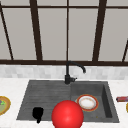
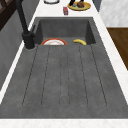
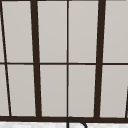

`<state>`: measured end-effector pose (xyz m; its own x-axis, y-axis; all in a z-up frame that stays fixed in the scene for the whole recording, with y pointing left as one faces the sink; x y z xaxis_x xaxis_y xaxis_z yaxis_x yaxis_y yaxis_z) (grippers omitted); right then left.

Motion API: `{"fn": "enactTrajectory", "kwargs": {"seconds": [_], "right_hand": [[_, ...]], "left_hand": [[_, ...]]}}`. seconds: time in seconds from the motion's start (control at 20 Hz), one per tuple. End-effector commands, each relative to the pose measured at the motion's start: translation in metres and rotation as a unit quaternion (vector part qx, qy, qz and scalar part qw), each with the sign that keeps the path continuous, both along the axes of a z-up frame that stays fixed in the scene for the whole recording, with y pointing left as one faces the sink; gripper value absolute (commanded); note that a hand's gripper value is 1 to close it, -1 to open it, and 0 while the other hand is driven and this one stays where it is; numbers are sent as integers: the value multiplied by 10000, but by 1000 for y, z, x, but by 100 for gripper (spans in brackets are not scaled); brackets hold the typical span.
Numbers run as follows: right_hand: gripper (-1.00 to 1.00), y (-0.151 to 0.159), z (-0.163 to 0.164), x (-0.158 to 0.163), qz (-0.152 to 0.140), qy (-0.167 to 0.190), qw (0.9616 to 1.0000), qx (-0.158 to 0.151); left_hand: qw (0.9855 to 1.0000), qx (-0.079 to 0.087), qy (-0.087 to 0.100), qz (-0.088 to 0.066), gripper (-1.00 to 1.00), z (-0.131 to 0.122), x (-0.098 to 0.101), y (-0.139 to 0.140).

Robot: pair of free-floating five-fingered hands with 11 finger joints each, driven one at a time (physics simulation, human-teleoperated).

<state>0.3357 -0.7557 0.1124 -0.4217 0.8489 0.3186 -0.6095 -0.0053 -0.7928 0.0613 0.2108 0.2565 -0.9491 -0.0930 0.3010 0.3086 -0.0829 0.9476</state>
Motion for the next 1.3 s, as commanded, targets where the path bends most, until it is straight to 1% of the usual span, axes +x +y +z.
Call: {"fn": "enactTrajectory", "kwargs": {"seconds": [0.0,0.15,0.25,0.3,0.35,0.4,0.55,0.65,0.85,0.95,1.05,1.1,1.25], "right_hand": [[-100,-3,-11,18,321,-2,9989,-330],[-100,1,-16,16,449,82,9978,-477],[-100,2,-14,15,375,114,9977,-555],[-100,12,-15,16,303,123,9975,-627],[100,19,-15,12,239,108,9971,-712],[100,22,-10,11,282,-131,9958,-862],[100,27,-9,18,161,-562,9952,-784],[100,25,-10,21,152,-823,9942,-679],[100,26,-12,26,105,-848,9952,-486],[100,26,3,27,-28,-903,9955,-292],[100,29,30,27,-102,-866,9958,-284],[100,38,35,31,-146,-779,9965,-266],[100,42,51,28,-233,-663,9967,-412]], "left_hand": [[10000,0,0,0,0,0,0,0],[10000,0,0,0,0,0,0,0],[10000,0,0,0,0,0,0,0],[10000,0,0,0,0,0,0,0],[10000,0,0,0,0,0,0,0],[10000,0,0,0,0,0,0,0],[10000,0,0,0,0,0,0,0],[10000,0,0,0,0,0,0,0],[10000,0,0,0,0,0,0,0],[10000,0,0,0,0,0,0,0],[10000,0,0,0,0,0,0,0],[10000,0,0,0,0,0,0,0],[10000,0,0,0,0,0,0,0]]}}
